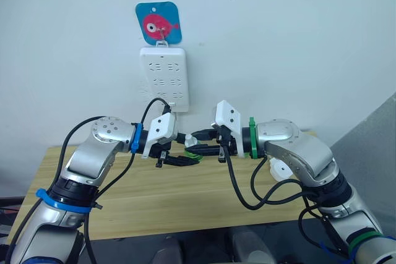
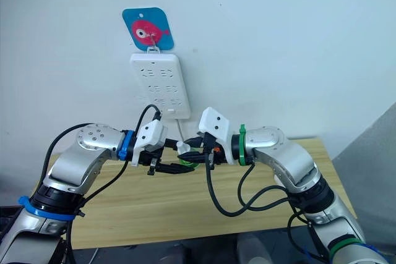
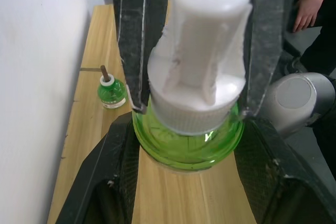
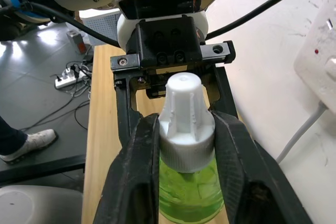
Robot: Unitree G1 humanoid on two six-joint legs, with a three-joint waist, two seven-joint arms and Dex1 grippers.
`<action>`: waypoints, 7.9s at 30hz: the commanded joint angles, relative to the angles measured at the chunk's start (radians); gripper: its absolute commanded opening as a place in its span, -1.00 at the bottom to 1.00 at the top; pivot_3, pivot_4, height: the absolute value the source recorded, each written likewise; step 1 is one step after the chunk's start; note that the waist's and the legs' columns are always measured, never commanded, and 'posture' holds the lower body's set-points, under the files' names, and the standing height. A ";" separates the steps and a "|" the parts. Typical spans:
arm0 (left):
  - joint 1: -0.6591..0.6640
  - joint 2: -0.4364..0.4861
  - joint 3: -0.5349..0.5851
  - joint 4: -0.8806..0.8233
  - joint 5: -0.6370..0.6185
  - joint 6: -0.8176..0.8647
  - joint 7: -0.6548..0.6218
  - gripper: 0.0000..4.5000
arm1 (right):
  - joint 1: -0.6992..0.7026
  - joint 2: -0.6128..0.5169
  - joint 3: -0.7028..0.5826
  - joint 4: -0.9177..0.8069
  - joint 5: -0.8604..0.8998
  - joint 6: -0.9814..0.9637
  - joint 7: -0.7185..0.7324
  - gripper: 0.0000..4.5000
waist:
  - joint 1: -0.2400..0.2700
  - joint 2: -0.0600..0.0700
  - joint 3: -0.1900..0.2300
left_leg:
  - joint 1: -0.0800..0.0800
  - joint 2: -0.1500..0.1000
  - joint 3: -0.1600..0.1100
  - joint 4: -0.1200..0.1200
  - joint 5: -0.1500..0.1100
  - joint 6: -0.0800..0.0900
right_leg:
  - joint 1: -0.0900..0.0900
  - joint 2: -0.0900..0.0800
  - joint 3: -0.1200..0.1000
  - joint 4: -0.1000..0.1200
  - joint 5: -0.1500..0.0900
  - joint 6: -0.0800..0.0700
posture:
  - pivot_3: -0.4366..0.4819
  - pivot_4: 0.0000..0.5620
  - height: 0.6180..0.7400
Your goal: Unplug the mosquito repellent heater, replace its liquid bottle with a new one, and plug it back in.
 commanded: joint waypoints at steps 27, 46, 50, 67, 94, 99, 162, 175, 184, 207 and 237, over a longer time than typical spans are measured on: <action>-0.019 -0.079 0.123 -0.046 -0.239 0.176 0.065 0.99 | 0.041 -0.007 -0.178 -0.077 0.197 0.036 0.046 -0.53 | 0.005 0.003 -0.047 | 0.014 -0.001 -0.009 0.000 0.002 0.002 | 0.016 0.000 -0.004 0.002 0.001 -0.001 | -0.28 -0.94 1.00; 0.021 -0.054 0.107 -0.098 -0.275 0.253 0.069 0.99 | 0.026 0.006 -0.192 -0.068 0.228 0.049 0.015 -0.53 | 0.004 0.005 -0.048 | 0.015 -0.001 -0.009 0.000 0.002 0.003 | 0.017 0.000 -0.003 0.002 0.001 -0.001 | -0.29 -0.92 1.00; 0.018 -0.058 0.107 -0.096 -0.286 0.261 0.065 0.99 | 0.024 0.008 -0.192 -0.066 0.230 0.049 0.014 -0.53 | 0.005 0.005 -0.048 | 0.015 -0.001 -0.009 0.000 0.002 0.003 | 0.017 0.000 -0.003 0.002 0.001 -0.001 | -0.29 -0.92 1.00; 0.056 -0.090 0.107 -0.090 -0.259 0.207 0.097 0.02 | 0.047 0.005 -0.197 -0.065 0.227 0.024 -0.002 -0.09 | 0.005 0.005 -0.049 | 0.016 -0.001 -0.009 0.000 0.002 0.003 | 0.017 0.000 -0.003 0.002 0.001 -0.001 | -0.28 -0.91 1.00; 0.109 -0.233 0.129 -0.043 -0.134 0.023 0.322 0.02 | 0.198 0.195 -0.110 -0.097 -0.038 -0.160 -0.322 -0.19 | 0.023 0.005 -0.049 | 0.017 -0.001 -0.005 -0.001 0.002 0.003 | 0.017 0.001 -0.001 0.001 0.001 -0.001 | -0.30 -0.86 1.00; 0.118 -0.207 0.123 -0.047 -0.136 0.021 0.281 0.02 | 0.167 0.155 -0.104 -0.076 0.008 -0.145 -0.203 -0.54 | 0.023 0.005 -0.049 | 0.017 -0.001 -0.005 -0.001 0.002 0.003 | 0.017 0.001 -0.001 0.001 0.001 -0.002 | -0.31 -0.87 1.00; 0.082 -0.112 0.071 -0.074 -0.155 0.025 0.084 0.02 | -0.091 -0.121 -0.043 0.139 0.090 -0.171 0.452 -0.53 | -0.023 0.010 -0.046 | 0.032 -0.001 -0.003 -0.008 0.002 0.004 | 0.033 0.002 -0.001 -0.008 0.001 -0.001 | -0.40 -0.83 1.00; 0.127 -0.142 0.088 -0.072 -0.152 0.007 0.147 0.02 | 0.031 -0.121 -0.204 0.027 0.143 -0.105 0.274 0.42 | -0.021 0.010 -0.047 | 0.028 -0.001 -0.010 -0.015 0.002 0.004 | 0.030 0.000 -0.002 -0.015 0.000 -0.003 | -0.40 -0.85 1.00; 0.121 -0.176 0.089 -0.035 -0.142 -0.014 0.168 0.02 | 0.245 -0.010 -0.206 -0.210 0.089 -0.107 -0.038 0.42 | -0.019 0.010 -0.046 | 0.030 -0.001 -0.006 -0.016 0.002 0.003 | 0.032 0.001 -0.002 -0.014 0.000 -0.003 | -0.41 -0.84 1.00; 0.134 -0.214 0.074 -0.067 -0.131 -0.023 0.205 0.02 | 0.178 -0.063 -0.257 -0.099 0.105 -0.069 -0.028 0.42 | -0.021 0.010 -0.047 | 0.030 -0.001 -0.006 -0.016 0.002 0.003 | 0.032 0.000 -0.003 -0.014 0.000 -0.003 | -0.42 -0.87 1.00; 0.149 -0.222 0.072 -0.078 -0.130 -0.032 0.211 0.02 | 0.143 -0.028 -0.181 -0.052 0.012 -0.130 -0.067 0.42 | -0.019 0.010 -0.047 | 0.030 -0.001 -0.008 -0.016 0.002 0.003 | 0.032 0.000 -0.003 -0.015 0.000 -0.003 | -0.39 -0.87 1.00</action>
